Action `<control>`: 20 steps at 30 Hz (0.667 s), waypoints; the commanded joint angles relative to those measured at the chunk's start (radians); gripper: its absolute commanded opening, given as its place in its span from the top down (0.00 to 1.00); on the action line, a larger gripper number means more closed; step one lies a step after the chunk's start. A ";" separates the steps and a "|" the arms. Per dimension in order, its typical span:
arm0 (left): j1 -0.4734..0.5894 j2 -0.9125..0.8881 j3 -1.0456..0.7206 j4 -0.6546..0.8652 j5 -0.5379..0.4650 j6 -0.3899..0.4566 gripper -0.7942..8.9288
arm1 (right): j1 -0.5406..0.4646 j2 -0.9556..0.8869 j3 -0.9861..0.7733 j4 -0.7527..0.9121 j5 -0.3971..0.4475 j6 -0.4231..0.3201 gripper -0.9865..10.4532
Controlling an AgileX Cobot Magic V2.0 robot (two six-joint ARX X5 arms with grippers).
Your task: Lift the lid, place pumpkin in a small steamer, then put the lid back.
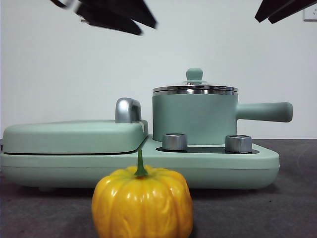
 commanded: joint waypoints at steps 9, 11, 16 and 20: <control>-0.076 0.251 0.089 0.286 -0.002 -0.121 0.66 | 0.007 0.007 0.020 0.036 0.000 0.045 0.64; -0.087 0.285 0.117 0.287 -0.002 -0.120 0.66 | 0.007 0.007 0.020 0.036 0.000 0.045 0.64; -0.102 0.362 0.181 0.277 -0.021 -0.098 0.66 | 0.007 0.007 0.020 0.036 0.000 0.045 0.64; -0.103 0.391 0.184 0.267 -0.072 -0.056 0.66 | 0.007 0.007 0.020 0.037 0.000 0.045 0.64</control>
